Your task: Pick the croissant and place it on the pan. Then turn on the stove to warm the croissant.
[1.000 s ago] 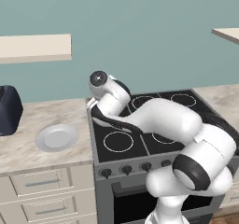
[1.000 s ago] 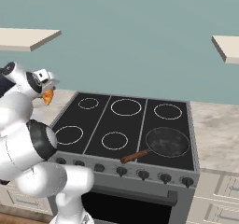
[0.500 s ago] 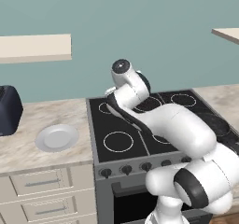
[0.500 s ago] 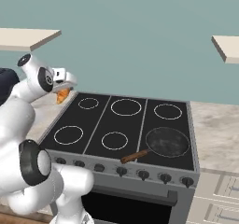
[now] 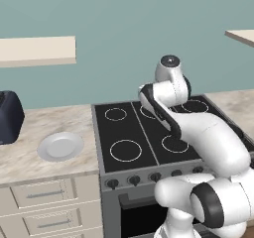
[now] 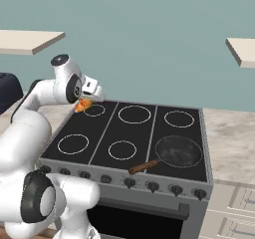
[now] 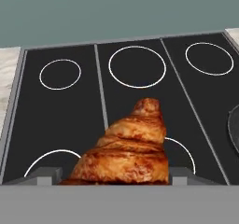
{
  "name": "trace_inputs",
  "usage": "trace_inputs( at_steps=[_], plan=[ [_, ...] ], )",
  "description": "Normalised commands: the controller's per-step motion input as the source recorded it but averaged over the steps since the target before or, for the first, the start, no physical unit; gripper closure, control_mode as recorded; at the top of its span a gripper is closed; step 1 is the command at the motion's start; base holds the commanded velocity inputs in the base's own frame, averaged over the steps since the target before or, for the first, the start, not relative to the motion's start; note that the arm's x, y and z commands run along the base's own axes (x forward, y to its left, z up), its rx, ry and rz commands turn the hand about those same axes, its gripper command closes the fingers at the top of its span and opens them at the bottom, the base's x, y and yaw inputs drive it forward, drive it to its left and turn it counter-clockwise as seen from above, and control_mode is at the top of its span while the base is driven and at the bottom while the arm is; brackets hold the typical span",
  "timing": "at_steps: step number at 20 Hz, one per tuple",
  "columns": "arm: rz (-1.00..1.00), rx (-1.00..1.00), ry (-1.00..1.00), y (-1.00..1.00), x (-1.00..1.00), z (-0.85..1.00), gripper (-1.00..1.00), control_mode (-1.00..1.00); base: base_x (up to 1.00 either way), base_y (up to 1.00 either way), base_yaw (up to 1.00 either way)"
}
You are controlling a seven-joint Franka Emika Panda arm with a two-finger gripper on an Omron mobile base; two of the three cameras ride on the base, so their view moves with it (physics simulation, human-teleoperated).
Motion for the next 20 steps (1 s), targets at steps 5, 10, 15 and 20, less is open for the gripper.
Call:
trace_inputs(
  at_steps=[5,10,15,20],
  plan=[
    [-0.22,0.2,0.0,-0.79,-0.08,0.0,1.0,-1.0,0.0,0.0,0.0],
    [-0.38,0.12,0.0,-0.7,-0.01,0.0,1.0,-1.0,0.0,0.0,0.0],
    [-0.4,0.04,0.01,-0.76,0.0,-0.01,1.0,-1.0,0.0,0.0,0.0],
    [-0.36,0.02,0.05,-0.87,-0.01,-0.04,1.0,-1.0,0.0,0.0,0.0]
  ],
)
